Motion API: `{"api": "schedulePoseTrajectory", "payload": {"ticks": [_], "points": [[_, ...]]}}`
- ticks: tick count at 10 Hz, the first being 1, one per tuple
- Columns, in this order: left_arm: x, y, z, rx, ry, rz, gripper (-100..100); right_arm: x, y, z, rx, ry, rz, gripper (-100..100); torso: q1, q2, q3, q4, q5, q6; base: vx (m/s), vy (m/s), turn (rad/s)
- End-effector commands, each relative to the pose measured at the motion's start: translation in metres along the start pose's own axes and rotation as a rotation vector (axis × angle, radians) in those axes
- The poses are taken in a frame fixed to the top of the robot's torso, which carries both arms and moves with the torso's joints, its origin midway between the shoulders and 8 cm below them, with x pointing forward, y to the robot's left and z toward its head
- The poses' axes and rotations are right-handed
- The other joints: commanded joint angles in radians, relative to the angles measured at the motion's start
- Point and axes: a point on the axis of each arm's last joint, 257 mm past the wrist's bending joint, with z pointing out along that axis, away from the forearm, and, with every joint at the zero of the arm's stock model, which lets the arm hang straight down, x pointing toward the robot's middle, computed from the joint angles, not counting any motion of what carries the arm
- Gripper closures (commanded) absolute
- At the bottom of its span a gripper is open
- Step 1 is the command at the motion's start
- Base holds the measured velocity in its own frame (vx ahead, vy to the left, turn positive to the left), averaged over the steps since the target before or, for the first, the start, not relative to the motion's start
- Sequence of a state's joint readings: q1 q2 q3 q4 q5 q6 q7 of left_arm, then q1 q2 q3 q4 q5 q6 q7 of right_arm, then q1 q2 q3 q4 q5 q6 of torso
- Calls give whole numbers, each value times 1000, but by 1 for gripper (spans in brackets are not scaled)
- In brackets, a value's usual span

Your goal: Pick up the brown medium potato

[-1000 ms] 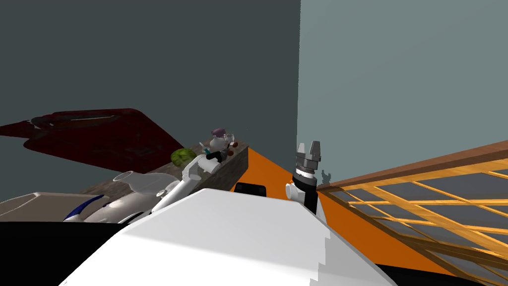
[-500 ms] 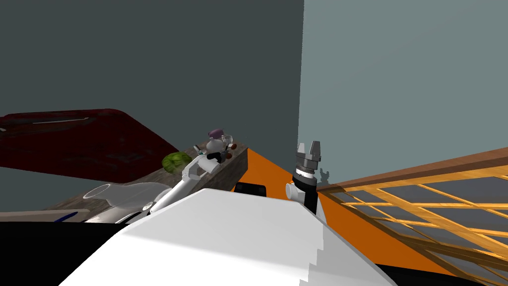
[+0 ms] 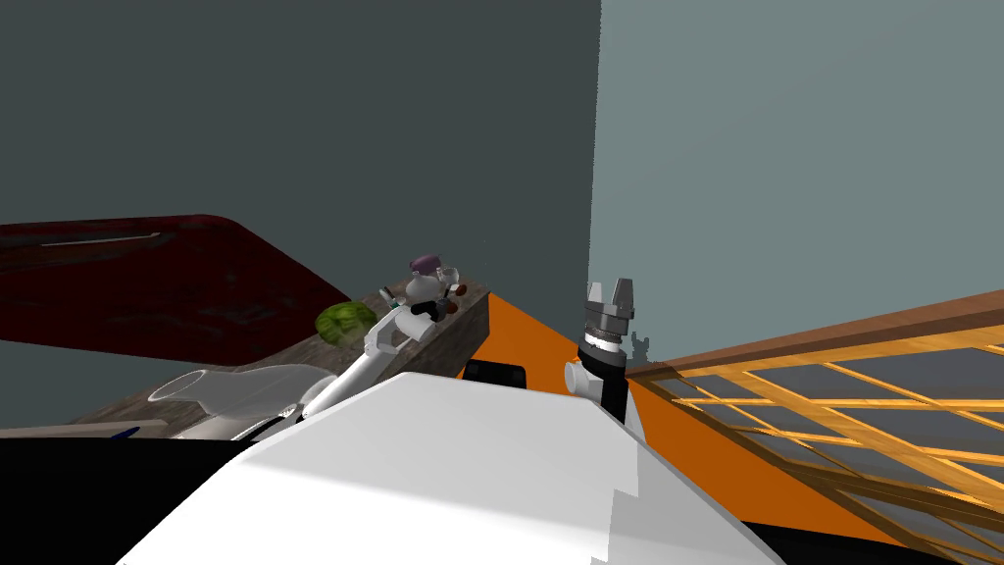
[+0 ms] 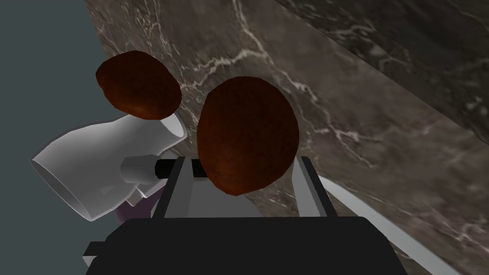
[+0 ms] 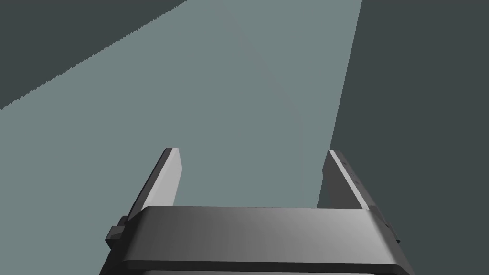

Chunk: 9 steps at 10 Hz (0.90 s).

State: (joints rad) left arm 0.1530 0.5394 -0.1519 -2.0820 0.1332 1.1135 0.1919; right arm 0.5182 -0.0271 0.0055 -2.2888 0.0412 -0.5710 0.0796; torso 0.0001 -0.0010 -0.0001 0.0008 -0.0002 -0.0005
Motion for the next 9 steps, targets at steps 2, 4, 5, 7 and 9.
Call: {"api": "schedulePoseTrajectory", "payload": {"ticks": [2,4,5,7,9], "points": [[0,-2,0,4,0,0,100,0,0,0,0,0,0,0,0,0,0,-1,0,-1,0,0,0],[0,-2,0,4,0,0,100,0,0,0,0,0,0,0,0,1,0,-1,0,-1,0,0,0],[0,-2,0,4,0,0,0,0,0,0,0,0,0,0,0,1,0,-1,0,-1,0,0,0],[3,-4,-11,3,4,4,100,0,0,0,0,0,0,0,0,2,1,0,0,-1,-14,-1,34],[3,-3,-9,4,3,3,0,0,0,0,0,0,0,0,0,2,1,0,0,-1,-4,0,4]]}}
